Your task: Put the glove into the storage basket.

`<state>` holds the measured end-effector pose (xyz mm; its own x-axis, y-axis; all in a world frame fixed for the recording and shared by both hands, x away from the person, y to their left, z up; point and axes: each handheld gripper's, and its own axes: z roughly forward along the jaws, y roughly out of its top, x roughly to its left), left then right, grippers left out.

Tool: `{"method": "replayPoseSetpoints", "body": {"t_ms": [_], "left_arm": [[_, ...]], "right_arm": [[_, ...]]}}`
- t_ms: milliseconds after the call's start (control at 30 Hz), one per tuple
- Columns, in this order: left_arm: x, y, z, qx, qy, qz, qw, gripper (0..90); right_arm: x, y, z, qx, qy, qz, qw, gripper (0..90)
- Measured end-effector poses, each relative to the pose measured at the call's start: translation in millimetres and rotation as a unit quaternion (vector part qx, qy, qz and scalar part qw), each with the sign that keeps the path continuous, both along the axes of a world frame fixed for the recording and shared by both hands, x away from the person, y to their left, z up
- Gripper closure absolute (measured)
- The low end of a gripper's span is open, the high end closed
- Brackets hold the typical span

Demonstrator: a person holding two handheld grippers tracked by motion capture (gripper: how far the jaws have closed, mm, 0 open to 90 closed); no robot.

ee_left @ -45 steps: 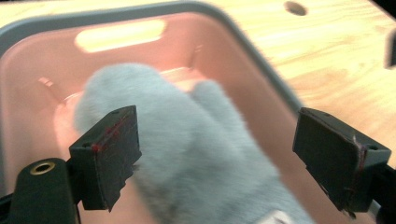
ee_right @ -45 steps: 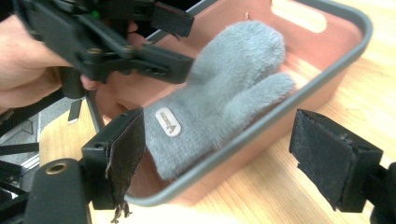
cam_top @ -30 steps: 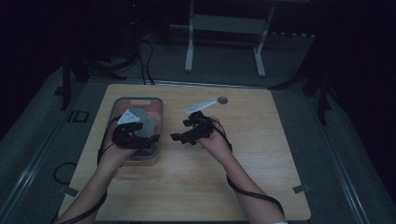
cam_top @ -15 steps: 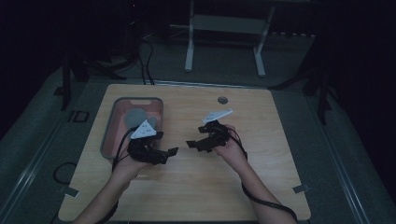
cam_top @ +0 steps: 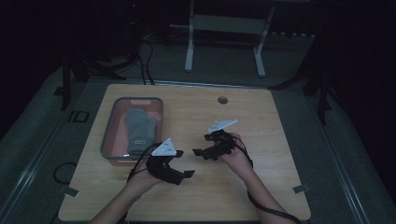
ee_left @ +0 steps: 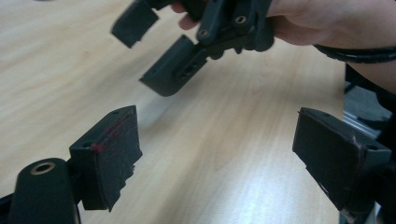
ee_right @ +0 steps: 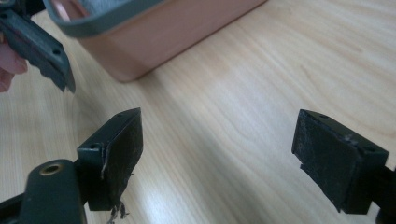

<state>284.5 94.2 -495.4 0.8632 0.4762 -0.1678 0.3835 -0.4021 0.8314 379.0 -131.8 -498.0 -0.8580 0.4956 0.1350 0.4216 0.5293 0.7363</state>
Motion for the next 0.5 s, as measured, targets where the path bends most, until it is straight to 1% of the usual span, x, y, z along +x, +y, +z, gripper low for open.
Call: {"method": "replayPoseSetpoints", "body": {"t_ms": [100, 167, 267, 367, 400, 467, 500], "left_arm": [[-1.2, -7.4, -8.9, 0.010, 0.008, -0.013, 0.9998, 15.4], [-1.9, -11.4, -15.0, 0.014, 0.012, -0.021, 0.9996, 15.4], [-2.9, -15.8, -23.3, 0.018, 0.017, -0.031, 0.9992, 15.4], [-2.9, -18.3, -30.1, 0.014, 0.022, -0.037, 0.9990, 15.4], [-2.9, -19.1, -32.2, 0.012, 0.025, -0.039, 0.9989, 15.4], [-4.1, -21.5, -36.2, 0.014, 0.026, -0.043, 0.9986, 15.4], [-4.9, -22.9, -38.2, 0.016, 0.025, -0.047, 0.9985, 15.4]], "right_arm": [[-3.9, -4.3, -6.7, -0.004, 0.003, 0.002, 1.0000, 16.3], [-6.3, -9.0, -11.0, -0.007, -0.003, 0.007, 0.9999, 16.3], [-10.6, -16.5, -17.2, -0.008, -0.005, 0.014, 0.9998, 16.3], [-14.1, -23.1, -22.9, -0.014, -0.005, 0.021, 0.9997, 16.2], [-15.1, -25.0, -24.8, -0.015, -0.006, 0.022, 0.9996, 14.8], [-16.9, -28.8, -28.4, -0.025, -0.008, 0.017, 0.9995, 14.2], [-17.2, -31.1, -30.4, -0.025, -0.008, 0.018, 0.9995, 14.2]]}}
